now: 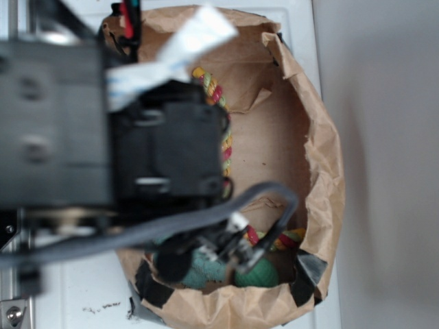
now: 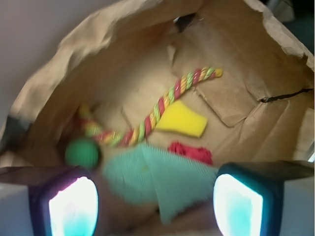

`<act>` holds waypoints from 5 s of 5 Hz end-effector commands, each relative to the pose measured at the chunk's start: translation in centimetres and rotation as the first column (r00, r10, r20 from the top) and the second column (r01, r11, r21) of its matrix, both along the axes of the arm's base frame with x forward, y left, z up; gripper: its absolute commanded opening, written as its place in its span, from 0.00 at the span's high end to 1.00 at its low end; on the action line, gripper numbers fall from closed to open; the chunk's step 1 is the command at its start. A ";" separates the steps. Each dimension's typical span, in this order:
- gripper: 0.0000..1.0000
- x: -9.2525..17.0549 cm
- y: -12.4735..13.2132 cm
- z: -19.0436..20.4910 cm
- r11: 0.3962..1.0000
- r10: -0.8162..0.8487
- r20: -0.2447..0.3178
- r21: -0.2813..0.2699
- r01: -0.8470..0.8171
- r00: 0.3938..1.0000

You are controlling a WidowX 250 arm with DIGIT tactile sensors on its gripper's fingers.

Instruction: Grab the multicolored rope.

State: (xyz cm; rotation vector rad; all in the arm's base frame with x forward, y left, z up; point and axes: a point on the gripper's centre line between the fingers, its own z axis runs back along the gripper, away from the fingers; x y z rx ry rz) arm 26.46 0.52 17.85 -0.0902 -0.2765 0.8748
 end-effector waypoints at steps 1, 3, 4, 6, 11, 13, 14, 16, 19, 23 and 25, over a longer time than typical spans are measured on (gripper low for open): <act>0.00 0.5 3.8 0.1 0.975 0.221 0.057 -0.029 -0.219 0.974; 0.00 0.5 3.8 0.1 0.975 0.221 0.057 -0.029 -0.219 0.974; 0.00 0.5 3.8 0.1 0.975 0.221 0.057 -0.029 -0.219 0.974; 0.00 1.5 6.5 -3.8 0.871 0.487 0.022 -0.079 -0.484 0.873; 0.00 3.6 9.6 -8.5 0.831 0.551 -0.010 -0.081 -0.550 0.834; 0.00 3.2 9.1 -9.9 0.873 0.484 -0.003 -0.066 -0.483 0.875; 0.00 2.9 10.1 -10.7 0.884 0.468 -0.003 -0.003 -0.468 0.884; 0.00 2.9 10.4 -10.2 0.899 0.438 -0.011 0.003 -0.438 0.899; 0.00 2.3 9.4 -11.8 0.908 0.417 -0.023 0.042 -0.416 0.909; 0.00 1.1 8.2 -14.5 0.928 0.360 0.005 0.100 -0.358 0.933; 1.00 1.5 8.3 -15.4 0.919 0.383 -0.037 0.116 -0.376 0.923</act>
